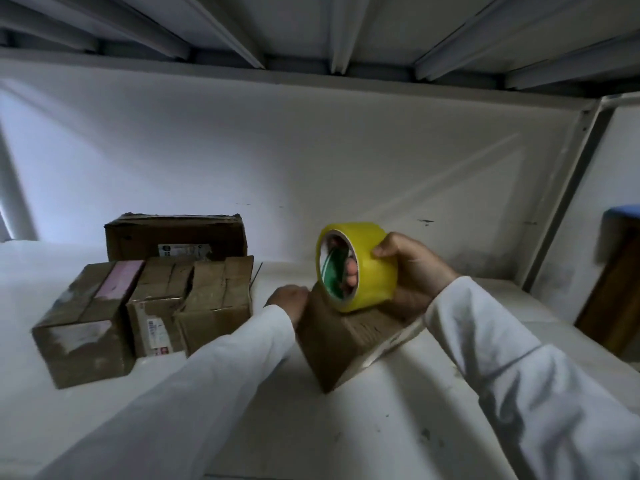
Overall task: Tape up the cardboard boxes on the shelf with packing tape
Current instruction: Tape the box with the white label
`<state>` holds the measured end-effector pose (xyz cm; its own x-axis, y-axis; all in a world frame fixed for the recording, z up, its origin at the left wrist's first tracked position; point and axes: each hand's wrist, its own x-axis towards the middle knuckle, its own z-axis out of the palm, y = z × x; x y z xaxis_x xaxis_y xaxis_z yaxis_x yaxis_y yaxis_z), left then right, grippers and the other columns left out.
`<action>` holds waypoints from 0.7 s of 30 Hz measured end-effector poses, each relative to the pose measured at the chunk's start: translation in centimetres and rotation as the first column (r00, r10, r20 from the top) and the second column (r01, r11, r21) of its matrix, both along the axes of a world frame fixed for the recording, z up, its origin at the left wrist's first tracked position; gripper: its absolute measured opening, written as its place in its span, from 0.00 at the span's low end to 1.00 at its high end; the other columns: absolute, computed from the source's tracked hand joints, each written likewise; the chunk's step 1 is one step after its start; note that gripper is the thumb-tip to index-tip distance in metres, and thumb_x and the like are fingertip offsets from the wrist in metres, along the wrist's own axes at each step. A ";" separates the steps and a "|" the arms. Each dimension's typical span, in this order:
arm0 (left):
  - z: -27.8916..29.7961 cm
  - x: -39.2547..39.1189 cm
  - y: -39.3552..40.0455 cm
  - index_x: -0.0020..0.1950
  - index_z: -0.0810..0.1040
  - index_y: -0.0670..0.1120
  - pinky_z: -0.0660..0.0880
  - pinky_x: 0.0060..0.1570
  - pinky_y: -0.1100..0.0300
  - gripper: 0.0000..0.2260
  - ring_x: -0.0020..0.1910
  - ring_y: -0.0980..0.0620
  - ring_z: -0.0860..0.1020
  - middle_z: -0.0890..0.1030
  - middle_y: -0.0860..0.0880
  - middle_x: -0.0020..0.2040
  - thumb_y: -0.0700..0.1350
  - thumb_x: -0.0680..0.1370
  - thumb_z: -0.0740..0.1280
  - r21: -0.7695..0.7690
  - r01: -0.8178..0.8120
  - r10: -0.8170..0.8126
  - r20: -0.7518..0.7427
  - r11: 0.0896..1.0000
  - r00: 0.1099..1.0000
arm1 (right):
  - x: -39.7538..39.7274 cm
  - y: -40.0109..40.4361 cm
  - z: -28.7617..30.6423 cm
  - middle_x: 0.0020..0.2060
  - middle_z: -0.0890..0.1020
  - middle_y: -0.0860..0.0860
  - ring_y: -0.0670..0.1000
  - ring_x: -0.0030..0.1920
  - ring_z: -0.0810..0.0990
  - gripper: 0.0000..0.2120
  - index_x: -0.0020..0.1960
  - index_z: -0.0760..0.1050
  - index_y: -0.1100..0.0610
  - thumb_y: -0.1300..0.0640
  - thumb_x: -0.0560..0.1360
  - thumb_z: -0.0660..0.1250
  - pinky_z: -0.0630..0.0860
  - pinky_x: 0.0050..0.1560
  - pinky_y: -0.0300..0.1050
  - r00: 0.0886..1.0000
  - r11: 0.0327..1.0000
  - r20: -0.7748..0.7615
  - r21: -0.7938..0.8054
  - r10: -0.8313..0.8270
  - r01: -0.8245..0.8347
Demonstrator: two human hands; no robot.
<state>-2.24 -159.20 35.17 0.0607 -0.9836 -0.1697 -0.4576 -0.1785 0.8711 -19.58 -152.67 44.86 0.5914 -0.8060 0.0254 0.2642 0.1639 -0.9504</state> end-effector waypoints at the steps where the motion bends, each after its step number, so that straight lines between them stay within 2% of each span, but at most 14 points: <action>1: 0.5 0.2 0.2 0.47 0.79 0.44 0.74 0.58 0.51 0.13 0.52 0.42 0.77 0.79 0.39 0.54 0.46 0.80 0.56 -0.053 -0.017 0.014 -0.054 0.998 0.998 | 0.6 -0.4 -0.1 0.31 0.81 0.56 0.52 0.31 0.80 0.22 0.45 0.79 0.64 0.54 0.54 0.73 0.79 0.38 0.45 0.997 0.996 0.009 0.039 -0.079 0.078; 3: 1.3 0.2 1.2 0.46 0.78 0.50 0.72 0.62 0.48 0.12 0.54 0.44 0.77 0.79 0.42 0.55 0.44 0.80 0.55 -0.127 -0.004 -0.026 -0.233 0.992 0.972 | 1.8 -1.1 -0.2 0.28 0.79 0.54 0.50 0.28 0.77 0.13 0.45 0.75 0.63 0.55 0.69 0.60 0.74 0.37 0.44 0.974 0.972 -0.002 0.072 -0.225 0.224; 5: 1.4 0.5 3.4 0.58 0.74 0.53 0.71 0.64 0.51 0.11 0.57 0.49 0.75 0.77 0.46 0.61 0.43 0.79 0.58 -0.224 0.112 -0.183 -0.328 0.968 0.927 | 2.7 -1.8 -0.8 0.26 0.77 0.52 0.49 0.26 0.75 0.14 0.42 0.74 0.61 0.54 0.75 0.53 0.72 0.37 0.45 0.956 0.955 -0.015 0.051 -0.293 0.294; 6: 1.2 0.7 4.4 0.68 0.67 0.53 0.69 0.65 0.52 0.20 0.61 0.50 0.73 0.74 0.48 0.64 0.47 0.77 0.62 -0.256 0.188 -0.265 -0.312 0.948 0.912 | 3.2 -1.9 -1.0 0.26 0.77 0.52 0.48 0.25 0.75 0.15 0.41 0.74 0.60 0.53 0.76 0.53 0.71 0.36 0.44 0.948 0.947 -0.032 0.028 -0.318 0.319; 7: 0.9 0.8 5.1 0.74 0.56 0.54 0.67 0.68 0.51 0.34 0.66 0.50 0.70 0.69 0.50 0.69 0.53 0.72 0.68 -0.251 0.255 -0.320 -0.266 0.934 0.909 | 3.7 -2.1 -1.2 0.25 0.76 0.51 0.48 0.25 0.74 0.15 0.40 0.73 0.60 0.53 0.77 0.54 0.71 0.36 0.44 0.939 0.940 -0.055 0.004 -0.340 0.341; 8: 0.5 0.9 5.5 0.76 0.44 0.57 0.64 0.70 0.48 0.49 0.71 0.49 0.64 0.62 0.52 0.73 0.57 0.66 0.73 -0.226 0.308 -0.354 -0.204 0.924 0.913 | 4.2 -2.2 -1.3 0.25 0.76 0.51 0.48 0.25 0.74 0.15 0.40 0.73 0.59 0.52 0.77 0.54 0.71 0.35 0.43 0.931 0.934 -0.074 -0.010 -0.356 0.356; 9: 0.1 0.9 5.8 0.75 0.34 0.60 0.62 0.71 0.45 0.58 0.74 0.47 0.58 0.54 0.53 0.76 0.57 0.62 0.77 -0.206 0.329 -0.361 -0.143 0.922 0.922 | 4.5 -2.3 -1.2 0.25 0.76 0.51 0.48 0.25 0.74 0.15 0.40 0.73 0.60 0.51 0.77 0.54 0.71 0.35 0.43 0.927 0.931 -0.093 -0.013 -0.364 0.364; 10: -0.1 0.6 6.1 0.73 0.28 0.60 0.59 0.72 0.44 0.63 0.76 0.47 0.53 0.47 0.53 0.77 0.55 0.61 0.79 -0.205 0.325 -0.347 -0.077 0.923 0.935 | 4.8 -2.4 -1.1 0.25 0.76 0.51 0.48 0.25 0.74 0.16 0.39 0.73 0.60 0.51 0.77 0.54 0.71 0.35 0.43 0.924 0.931 -0.116 -0.009 -0.363 0.365; 12: -0.8 -0.4 6.3 0.71 0.24 0.57 0.55 0.74 0.44 0.66 0.77 0.47 0.46 0.41 0.53 0.78 0.51 0.61 0.81 -0.248 0.252 -0.262 -0.009 0.936 0.965 | 5.1 -2.4 -1.1 0.25 0.76 0.51 0.48 0.25 0.74 0.17 0.38 0.73 0.60 0.50 0.77 0.54 0.71 0.35 0.43 0.920 0.929 -0.143 0.004 -0.365 0.369; 15: -1.7 -1.7 6.1 0.73 0.26 0.54 0.53 0.74 0.46 0.63 0.77 0.46 0.46 0.43 0.52 0.78 0.53 0.64 0.79 -0.326 0.102 -0.117 -0.025 0.940 0.993 | 5.5 -2.4 -1.2 0.25 0.77 0.52 0.49 0.25 0.75 0.17 0.41 0.73 0.60 0.49 0.78 0.56 0.72 0.36 0.43 0.902 0.915 -0.165 -0.003 -0.399 0.404; 18: -1.7 -1.8 5.6 0.74 0.27 0.55 0.55 0.74 0.47 0.61 0.77 0.46 0.48 0.45 0.52 0.77 0.53 0.65 0.78 -0.305 0.120 -0.127 -0.005 0.945 0.992 | 5.1 -2.0 -0.7 0.25 0.77 0.52 0.50 0.26 0.75 0.15 0.44 0.75 0.60 0.48 0.77 0.60 0.74 0.37 0.44 0.874 0.897 -0.212 -0.046 -0.438 0.439; 21: -1.4 -1.7 5.6 0.74 0.29 0.56 0.56 0.74 0.48 0.60 0.77 0.47 0.49 0.45 0.53 0.77 0.53 0.65 0.77 -0.275 0.147 -0.149 0.017 0.950 0.989 | 4.3 -0.8 1.3 0.26 0.76 0.52 0.50 0.26 0.74 0.16 0.39 0.75 0.59 0.47 0.75 0.63 0.73 0.37 0.43 0.857 0.933 -0.395 -0.001 -0.331 0.360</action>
